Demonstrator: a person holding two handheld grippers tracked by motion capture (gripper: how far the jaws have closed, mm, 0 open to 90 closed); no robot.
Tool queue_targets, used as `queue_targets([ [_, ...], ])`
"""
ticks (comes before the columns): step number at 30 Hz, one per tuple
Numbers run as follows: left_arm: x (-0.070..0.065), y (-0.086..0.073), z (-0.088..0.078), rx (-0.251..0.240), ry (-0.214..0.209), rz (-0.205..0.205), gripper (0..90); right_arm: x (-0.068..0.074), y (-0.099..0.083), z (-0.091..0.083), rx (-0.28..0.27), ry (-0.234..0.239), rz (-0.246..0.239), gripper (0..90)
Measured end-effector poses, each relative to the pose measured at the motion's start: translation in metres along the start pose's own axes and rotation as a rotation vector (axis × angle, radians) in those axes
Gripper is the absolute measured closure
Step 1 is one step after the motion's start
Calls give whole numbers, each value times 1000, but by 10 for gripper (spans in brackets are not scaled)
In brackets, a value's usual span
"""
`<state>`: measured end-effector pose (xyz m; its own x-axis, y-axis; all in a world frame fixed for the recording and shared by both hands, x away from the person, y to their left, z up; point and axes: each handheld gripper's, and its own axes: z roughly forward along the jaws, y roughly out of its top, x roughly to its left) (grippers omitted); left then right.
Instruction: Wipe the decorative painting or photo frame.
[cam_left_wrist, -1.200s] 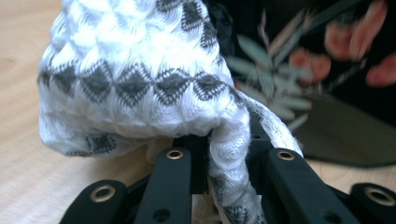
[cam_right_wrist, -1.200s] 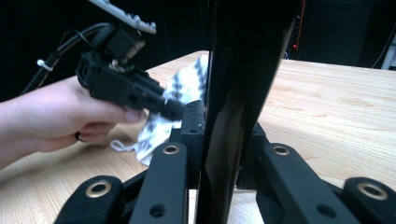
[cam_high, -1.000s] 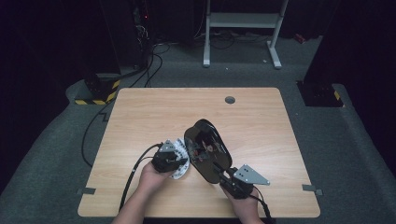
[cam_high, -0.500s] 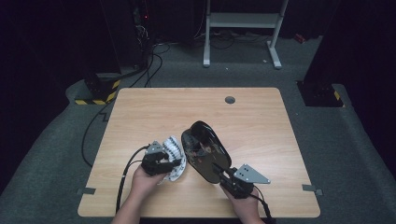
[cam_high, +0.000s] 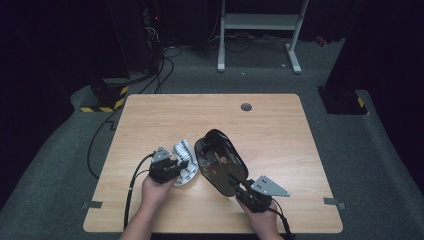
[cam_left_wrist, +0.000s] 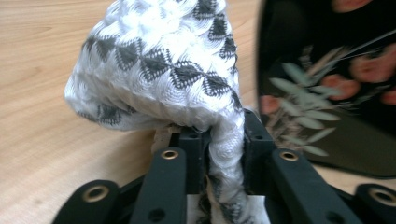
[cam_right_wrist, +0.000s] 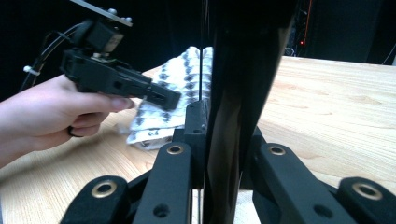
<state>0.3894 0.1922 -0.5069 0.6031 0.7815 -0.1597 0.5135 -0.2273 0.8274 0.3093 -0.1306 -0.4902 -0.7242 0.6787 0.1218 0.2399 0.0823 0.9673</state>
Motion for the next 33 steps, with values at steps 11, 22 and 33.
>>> queue_targets([
  [11,-9,17,-2,-78,-31,39,774,0,0,0,-3,-1,5,807],
  [22,-14,-2,19,75,-108,91,788,-2,0,0,-4,-3,16,806],
  [33,-4,17,3,-64,-88,28,786,-1,0,0,-4,-2,15,807],
])
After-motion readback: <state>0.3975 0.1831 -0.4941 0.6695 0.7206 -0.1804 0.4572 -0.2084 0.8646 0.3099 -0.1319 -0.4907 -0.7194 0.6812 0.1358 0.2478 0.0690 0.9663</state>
